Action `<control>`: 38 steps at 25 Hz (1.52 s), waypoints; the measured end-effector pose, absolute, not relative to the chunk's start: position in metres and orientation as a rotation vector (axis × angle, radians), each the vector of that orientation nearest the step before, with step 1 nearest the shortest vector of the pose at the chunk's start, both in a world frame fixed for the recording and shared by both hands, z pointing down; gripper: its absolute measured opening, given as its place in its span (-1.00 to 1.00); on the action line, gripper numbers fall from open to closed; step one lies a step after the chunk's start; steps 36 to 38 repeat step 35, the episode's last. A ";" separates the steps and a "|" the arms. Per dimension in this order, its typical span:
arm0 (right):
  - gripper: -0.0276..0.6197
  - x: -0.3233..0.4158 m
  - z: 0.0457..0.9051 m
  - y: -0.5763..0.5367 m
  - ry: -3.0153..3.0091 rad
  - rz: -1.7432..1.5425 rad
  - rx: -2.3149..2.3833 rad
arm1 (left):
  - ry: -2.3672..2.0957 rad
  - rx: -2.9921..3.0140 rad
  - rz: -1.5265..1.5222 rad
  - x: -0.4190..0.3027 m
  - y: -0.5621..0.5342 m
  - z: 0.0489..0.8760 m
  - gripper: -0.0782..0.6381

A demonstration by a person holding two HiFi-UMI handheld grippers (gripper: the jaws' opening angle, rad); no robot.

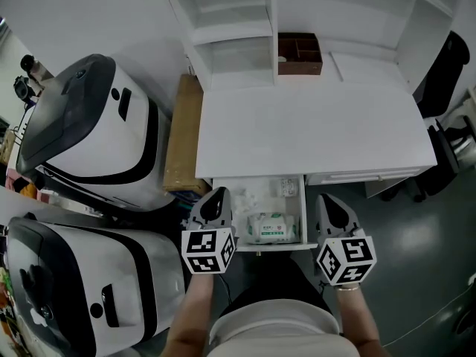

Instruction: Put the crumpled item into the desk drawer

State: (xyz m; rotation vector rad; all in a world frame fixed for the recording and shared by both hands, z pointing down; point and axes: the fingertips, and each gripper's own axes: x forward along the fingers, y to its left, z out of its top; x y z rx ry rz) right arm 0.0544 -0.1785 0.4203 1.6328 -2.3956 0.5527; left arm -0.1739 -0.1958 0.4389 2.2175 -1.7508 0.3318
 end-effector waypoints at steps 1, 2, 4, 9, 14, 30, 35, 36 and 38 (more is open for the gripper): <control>-0.91 0.053 0.419 -0.177 -2.398 0.547 1.632 | -1.754 2.221 0.326 -0.175 -0.193 0.437 -0.78; -0.91 0.052 0.418 -0.176 -2.402 0.541 1.632 | -1.758 2.224 0.323 -0.176 -0.191 0.434 -0.79; -0.91 0.051 0.415 -0.174 -2.408 0.526 1.629 | -1.766 2.230 0.318 -0.178 -0.186 0.431 -0.80; -0.91 0.048 0.407 -0.169 -2.425 0.479 1.613 | -1.775 2.220 0.286 -0.181 -0.173 0.425 -0.80; -0.91 0.046 0.404 -0.164 -2.434 0.456 1.599 | -1.773 2.224 0.259 -0.183 -0.164 0.421 -0.80; -0.91 0.042 0.392 -0.146 -2.462 0.393 1.586 | -1.789 2.222 0.244 -0.188 -0.140 0.415 -0.80; -0.91 0.039 0.390 -0.137 -2.469 0.385 1.578 | -1.787 2.224 0.241 -0.190 -0.131 0.413 -0.80; -0.91 0.039 0.390 -0.137 -2.469 0.385 1.578 | -1.787 2.224 0.241 -0.190 -0.131 0.413 -0.80; -0.91 0.039 0.390 -0.137 -2.469 0.385 1.578 | -1.787 2.224 0.241 -0.190 -0.131 0.413 -0.80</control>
